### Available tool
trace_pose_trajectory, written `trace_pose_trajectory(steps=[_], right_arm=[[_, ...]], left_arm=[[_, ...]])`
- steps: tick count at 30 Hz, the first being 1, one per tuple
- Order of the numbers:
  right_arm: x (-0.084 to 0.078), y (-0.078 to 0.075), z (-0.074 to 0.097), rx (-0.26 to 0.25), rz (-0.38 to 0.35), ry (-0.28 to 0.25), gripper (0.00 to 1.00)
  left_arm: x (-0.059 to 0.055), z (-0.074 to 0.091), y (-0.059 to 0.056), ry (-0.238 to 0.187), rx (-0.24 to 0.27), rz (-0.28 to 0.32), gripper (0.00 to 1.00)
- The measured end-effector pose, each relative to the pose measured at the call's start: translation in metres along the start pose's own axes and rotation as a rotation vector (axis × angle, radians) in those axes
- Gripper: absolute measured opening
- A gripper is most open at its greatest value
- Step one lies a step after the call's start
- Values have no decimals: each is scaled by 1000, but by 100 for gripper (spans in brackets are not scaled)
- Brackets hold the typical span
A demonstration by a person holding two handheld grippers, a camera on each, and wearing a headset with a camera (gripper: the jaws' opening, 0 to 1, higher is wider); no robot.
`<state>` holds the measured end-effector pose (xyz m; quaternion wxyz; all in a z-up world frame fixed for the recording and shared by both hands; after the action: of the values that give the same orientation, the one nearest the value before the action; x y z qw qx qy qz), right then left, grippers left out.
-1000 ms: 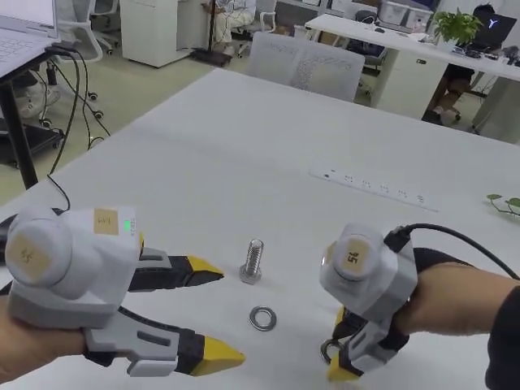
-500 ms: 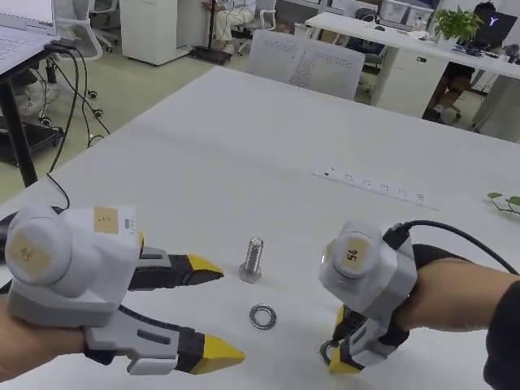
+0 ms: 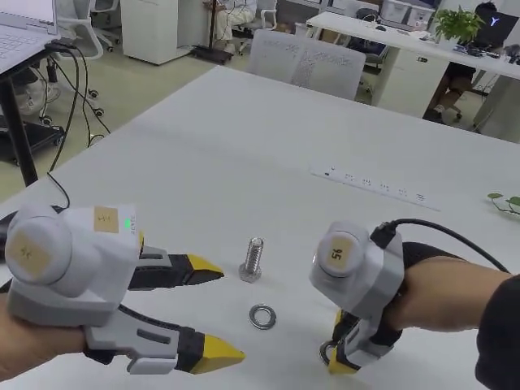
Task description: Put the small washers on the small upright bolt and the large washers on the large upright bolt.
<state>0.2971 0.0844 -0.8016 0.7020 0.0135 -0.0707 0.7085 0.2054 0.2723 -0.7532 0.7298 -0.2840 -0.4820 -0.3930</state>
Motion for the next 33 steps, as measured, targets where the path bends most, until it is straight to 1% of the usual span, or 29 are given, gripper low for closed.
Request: trace_pose_trajectory(steps=[4,8,13,14,18,22,33], right_arm=[[0,0,0,-2,-4,2,23],[0,-1,0,-1,-30,5,22],[1,-1,0,-3,-36,15,22],[2,-1,0,-6,-87,14,22],[2,0,0,-8,-56,22,22],[2,1,0,-11,-30,17,22],[3,6,5,2,-9,17,22]], left_arm=[[0,-1,0,2,-1,0,56],[-1,-1,0,4,0,0,56],[0,-1,0,3,0,-2,56],[0,-1,0,3,1,-2,56],[0,0,0,0,3,-4,56],[1,2,-1,-2,5,-7,56],[2,4,-1,-8,12,-8,56]])
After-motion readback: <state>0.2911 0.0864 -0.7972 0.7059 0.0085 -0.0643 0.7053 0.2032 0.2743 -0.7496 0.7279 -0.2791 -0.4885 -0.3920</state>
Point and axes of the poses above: the centre of the closed fingertips' face, and the gripper's own axes: z roughly backward along the fingers, y roughly to its left, x roughly out of its top, the point moved 8 cm from there along z, roughly backward along the fingers, and after that the axes turned 4 degrees about -x, right-handed, at the moved point
